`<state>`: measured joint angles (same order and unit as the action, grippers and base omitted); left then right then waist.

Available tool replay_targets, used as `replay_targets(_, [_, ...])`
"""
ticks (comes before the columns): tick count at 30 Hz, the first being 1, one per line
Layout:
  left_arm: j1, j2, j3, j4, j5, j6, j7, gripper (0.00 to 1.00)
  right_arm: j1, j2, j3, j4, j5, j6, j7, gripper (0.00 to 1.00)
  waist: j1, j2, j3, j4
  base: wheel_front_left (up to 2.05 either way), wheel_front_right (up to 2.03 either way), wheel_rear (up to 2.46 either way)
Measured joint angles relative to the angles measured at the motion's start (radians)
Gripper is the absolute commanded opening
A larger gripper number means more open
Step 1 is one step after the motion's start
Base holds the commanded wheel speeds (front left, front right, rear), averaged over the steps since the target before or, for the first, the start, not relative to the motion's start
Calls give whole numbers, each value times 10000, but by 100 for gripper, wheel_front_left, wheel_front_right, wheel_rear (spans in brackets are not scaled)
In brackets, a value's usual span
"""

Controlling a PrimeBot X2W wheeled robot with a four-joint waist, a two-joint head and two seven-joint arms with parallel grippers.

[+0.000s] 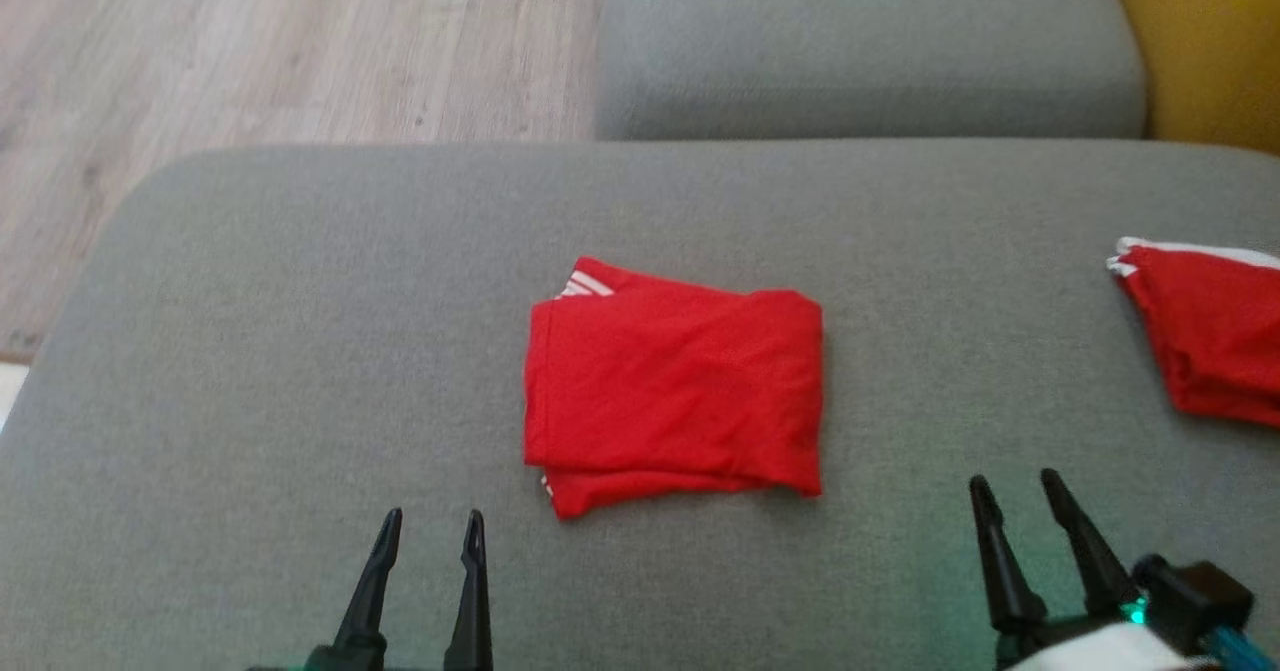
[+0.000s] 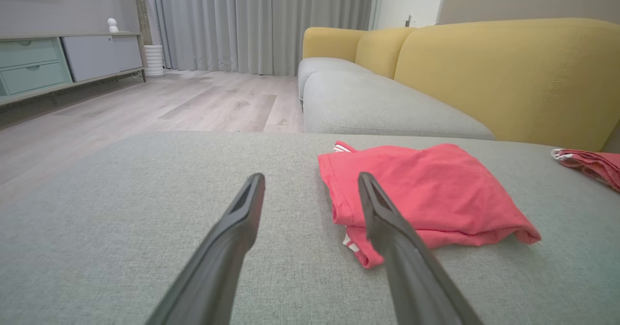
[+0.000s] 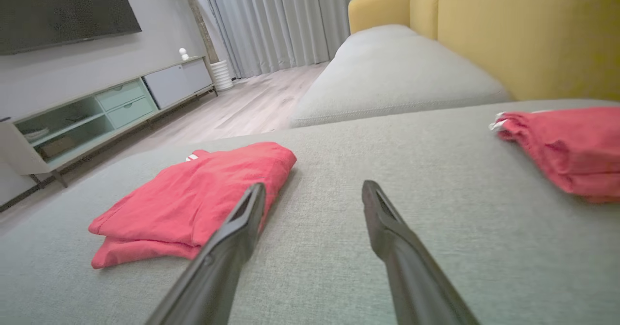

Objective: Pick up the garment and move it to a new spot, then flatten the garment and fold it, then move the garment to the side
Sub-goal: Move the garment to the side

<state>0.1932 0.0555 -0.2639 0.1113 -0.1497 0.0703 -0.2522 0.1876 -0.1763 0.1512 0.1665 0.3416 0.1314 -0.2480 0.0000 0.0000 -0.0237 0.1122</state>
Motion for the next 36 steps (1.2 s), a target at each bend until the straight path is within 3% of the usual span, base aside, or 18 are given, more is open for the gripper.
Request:
replay_targets(5, [-102,0,-12,-169,0,-100,0,100,-1359,-261,800,911,1638,0,405,100,0,0,641,258,0,0,0])
replay_targets(12, [-1160,-10,8,-288,0,-192,0,100,-4024,-805,1682,1952,4861,0,2316,100,3,0,1836,618,0,0,0])
replay_targets(16, [-1334,-19,-4,-272,-2,-278,0,100,-4685,-920,1952,2681,6608,0,3684,100,4,-1,2303,825,0,0,0])
replay_targets(23, [-1556,-29,-19,-272,-217,-201,0,100,-4828,-1116,1871,2006,9833,0,5873,100,1,0,2670,1088,0,0,0])
replay_targets(25, [-1556,-29,-23,-263,-270,-176,0,100,-4811,-1093,1933,1802,10324,0,6209,76,0,0,2686,1067,0,0,0])
replay_targets(27, [-1556,-29,-35,-257,-270,-174,0,100,-4803,-1081,2011,1732,10454,0,6347,36,0,-1,2686,1047,0,0,0])
replay_targets(30, [-1558,-29,-69,-232,-268,-173,0,100,-4791,-1049,2238,1620,10623,0,6562,0,0,0,2689,955,0,0,0])
replay_targets(36, [-1709,-29,-82,-232,-267,-173,0,100,-4787,-1208,2663,1191,10285,0,6096,0,0,0,2711,713,0,0,0])
